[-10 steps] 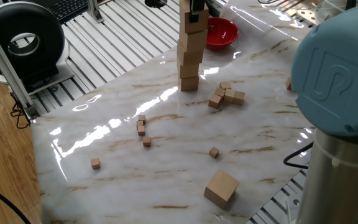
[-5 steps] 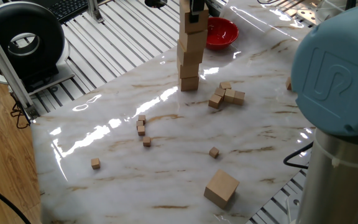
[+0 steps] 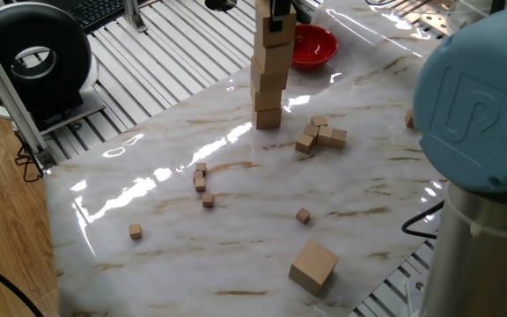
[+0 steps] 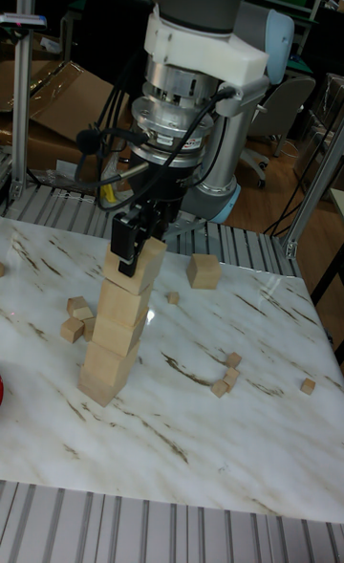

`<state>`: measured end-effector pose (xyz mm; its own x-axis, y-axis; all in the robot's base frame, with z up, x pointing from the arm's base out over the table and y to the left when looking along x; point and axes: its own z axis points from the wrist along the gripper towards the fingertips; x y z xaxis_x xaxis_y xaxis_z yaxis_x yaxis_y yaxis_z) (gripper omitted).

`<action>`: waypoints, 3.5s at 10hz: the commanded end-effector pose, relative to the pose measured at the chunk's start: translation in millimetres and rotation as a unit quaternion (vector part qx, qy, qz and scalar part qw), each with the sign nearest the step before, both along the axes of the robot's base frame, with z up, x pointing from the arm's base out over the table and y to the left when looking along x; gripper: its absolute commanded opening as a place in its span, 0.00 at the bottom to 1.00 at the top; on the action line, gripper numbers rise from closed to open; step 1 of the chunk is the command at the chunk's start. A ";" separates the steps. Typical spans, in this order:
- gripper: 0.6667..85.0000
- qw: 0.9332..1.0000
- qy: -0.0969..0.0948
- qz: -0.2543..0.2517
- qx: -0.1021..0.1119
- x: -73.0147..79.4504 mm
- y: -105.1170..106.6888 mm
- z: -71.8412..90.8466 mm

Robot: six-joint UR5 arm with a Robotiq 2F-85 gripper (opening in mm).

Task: Stack the blocks in a vertical line of five

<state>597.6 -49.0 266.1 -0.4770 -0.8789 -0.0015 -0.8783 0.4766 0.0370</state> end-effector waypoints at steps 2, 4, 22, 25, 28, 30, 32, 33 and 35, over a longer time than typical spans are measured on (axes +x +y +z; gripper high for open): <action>0.47 1.000 -0.004 0.004 0.006 1.5 2.4 0.9; 0.49 1.000 -0.004 0.007 0.008 1.9 3.6 1.0; 0.70 1.000 0.000 0.021 0.008 -3.0 -0.8 0.9; 0.74 1.000 0.002 0.023 0.012 -4.5 0.1 0.6; 0.82 0.999 0.002 0.030 0.019 -4.7 3.8 0.7; 0.88 0.999 0.004 0.034 0.022 -5.3 5.4 0.7; 0.98 0.999 0.017 0.033 0.028 -12.4 8.2 1.2; 1.00 0.999 0.024 0.027 0.026 -16.0 7.9 2.1; 1.00 0.999 0.038 0.014 0.002 -26.6 0.0 8.4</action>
<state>580.1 -47.4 268.6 -0.4372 -0.8994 0.0031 -0.8953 0.4356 0.0929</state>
